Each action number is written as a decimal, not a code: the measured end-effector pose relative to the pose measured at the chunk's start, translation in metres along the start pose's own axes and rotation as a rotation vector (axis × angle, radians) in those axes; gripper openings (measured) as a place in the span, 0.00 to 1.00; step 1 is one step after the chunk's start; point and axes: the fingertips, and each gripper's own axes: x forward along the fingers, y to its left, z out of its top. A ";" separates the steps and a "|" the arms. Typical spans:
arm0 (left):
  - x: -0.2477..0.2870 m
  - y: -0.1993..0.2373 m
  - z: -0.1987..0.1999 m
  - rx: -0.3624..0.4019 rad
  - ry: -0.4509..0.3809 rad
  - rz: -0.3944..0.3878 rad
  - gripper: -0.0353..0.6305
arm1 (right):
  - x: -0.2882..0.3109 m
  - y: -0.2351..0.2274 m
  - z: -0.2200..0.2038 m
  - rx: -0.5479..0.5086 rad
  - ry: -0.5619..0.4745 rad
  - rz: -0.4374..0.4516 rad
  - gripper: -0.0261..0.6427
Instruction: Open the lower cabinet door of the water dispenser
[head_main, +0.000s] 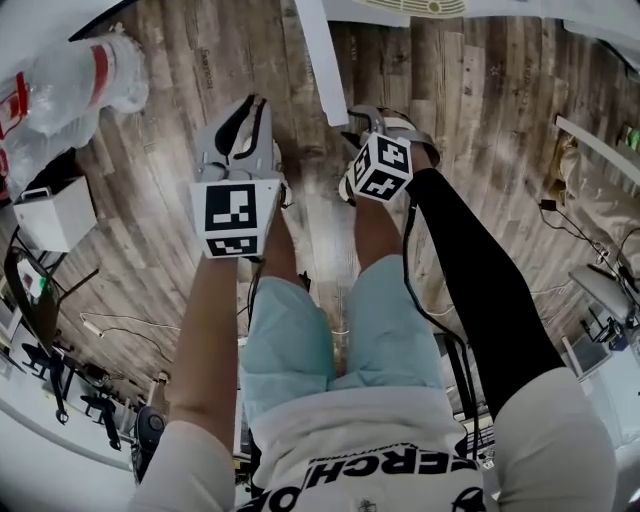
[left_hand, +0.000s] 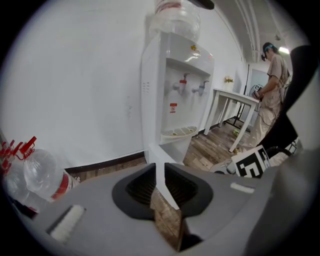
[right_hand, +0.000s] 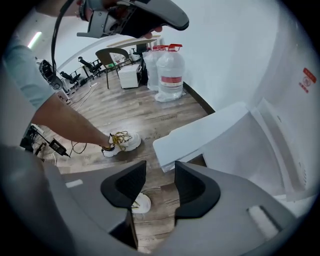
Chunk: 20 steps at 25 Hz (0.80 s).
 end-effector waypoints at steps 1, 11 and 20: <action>-0.002 0.003 -0.003 -0.006 0.000 0.000 0.14 | 0.002 0.002 0.005 -0.007 0.002 0.003 0.30; -0.022 0.041 -0.023 -0.068 -0.005 0.014 0.14 | 0.021 0.023 0.055 -0.074 0.010 0.037 0.30; -0.034 0.087 -0.028 -0.095 -0.016 0.020 0.14 | 0.041 0.029 0.108 -0.105 0.006 0.054 0.29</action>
